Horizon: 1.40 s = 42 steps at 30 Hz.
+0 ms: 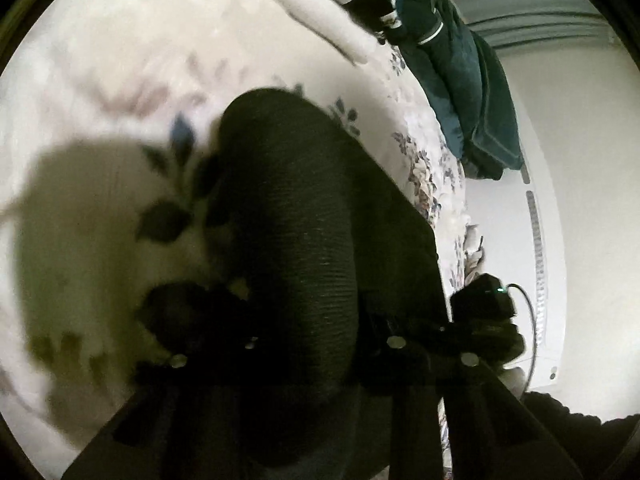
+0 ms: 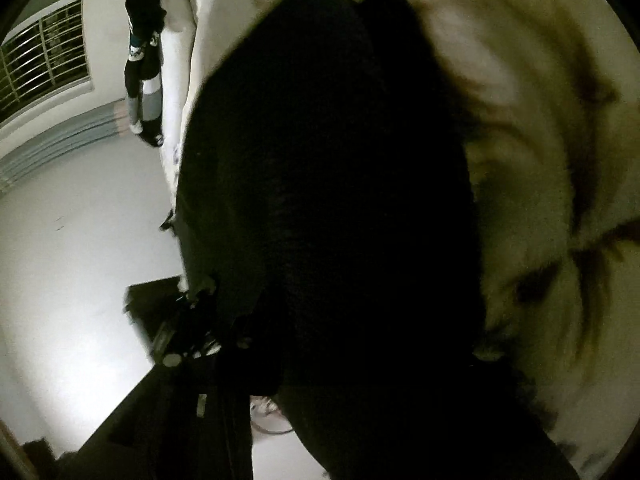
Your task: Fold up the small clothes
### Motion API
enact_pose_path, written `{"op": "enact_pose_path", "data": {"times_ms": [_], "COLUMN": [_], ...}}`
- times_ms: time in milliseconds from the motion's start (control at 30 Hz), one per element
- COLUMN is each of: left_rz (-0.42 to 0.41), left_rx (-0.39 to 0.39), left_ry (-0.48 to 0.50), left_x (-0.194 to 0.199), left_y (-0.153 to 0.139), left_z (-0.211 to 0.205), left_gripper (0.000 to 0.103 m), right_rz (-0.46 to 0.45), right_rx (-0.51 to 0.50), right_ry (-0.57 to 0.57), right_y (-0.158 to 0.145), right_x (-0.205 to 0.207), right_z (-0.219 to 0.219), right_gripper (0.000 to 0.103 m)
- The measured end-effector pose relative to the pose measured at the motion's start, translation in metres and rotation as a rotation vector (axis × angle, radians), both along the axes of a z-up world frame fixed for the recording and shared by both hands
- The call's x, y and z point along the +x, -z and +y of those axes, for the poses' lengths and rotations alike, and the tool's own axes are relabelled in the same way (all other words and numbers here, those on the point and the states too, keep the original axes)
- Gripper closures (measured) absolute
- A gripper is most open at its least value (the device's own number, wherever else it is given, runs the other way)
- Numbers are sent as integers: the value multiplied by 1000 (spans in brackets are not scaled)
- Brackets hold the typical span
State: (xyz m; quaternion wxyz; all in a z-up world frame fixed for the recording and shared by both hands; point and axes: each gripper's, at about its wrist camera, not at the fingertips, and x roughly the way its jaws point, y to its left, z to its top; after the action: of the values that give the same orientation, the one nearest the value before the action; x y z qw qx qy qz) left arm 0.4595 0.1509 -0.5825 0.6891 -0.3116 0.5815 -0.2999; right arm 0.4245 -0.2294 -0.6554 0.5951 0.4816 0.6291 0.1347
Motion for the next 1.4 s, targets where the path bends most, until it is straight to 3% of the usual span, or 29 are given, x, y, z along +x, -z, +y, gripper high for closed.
{"op": "enact_pose_path", "data": {"times_ms": [133,267,433,567,733,900,1000,1067,1133,1200,1233,1300,1367,1400], "left_rz": [-20,-62,-148,-200,-227,-175,-128,-103,-110,-139,-143,-170,-208,-221], "left_rx": [28,44,50,45,63,138,246,275,343,366,380,419,489,512], "left_ry": [15,7,-58,-119,-155,-127,-85,-65,-64,-91,-110,-155,-192,-200], "left_x": [20,58,143,227,320,395,419,425,425,418,415,404,388,381], "left_y": [-33,-76,-132,-154,-147,-109,-85,-76,-80,-89,-92,-102,-110,-114], "left_z": [4,17,40,55,65,70,64,63,64,69,72,79,80,79], "left_gripper": [83,83,83,83,83,82,73,56,42,42,38,25,2,0], "right_rz": [-29,-98,-207,-277,-307,-286,-262,-254,-245,-227,-221,-218,-205,-195], "right_rx": [-6,2,-22,-33,-51,-122,-188,-224,-296,-409,-469,-569,-681,-756], "right_ry": [-10,-37,-75,-102,-131,-162,-185,-197,-222,-263,-279,-293,-302,-308], "right_y": [-44,-94,-155,-186,-187,-161,-146,-145,-148,-156,-157,-162,-166,-169], "right_x": [14,57,155,255,367,451,473,479,474,455,445,420,407,399], "right_z": [12,25,44,61,76,86,87,91,93,91,85,79,88,88], "right_gripper": [81,81,81,81,81,81,81,80,71,53,50,42,40,36]}}
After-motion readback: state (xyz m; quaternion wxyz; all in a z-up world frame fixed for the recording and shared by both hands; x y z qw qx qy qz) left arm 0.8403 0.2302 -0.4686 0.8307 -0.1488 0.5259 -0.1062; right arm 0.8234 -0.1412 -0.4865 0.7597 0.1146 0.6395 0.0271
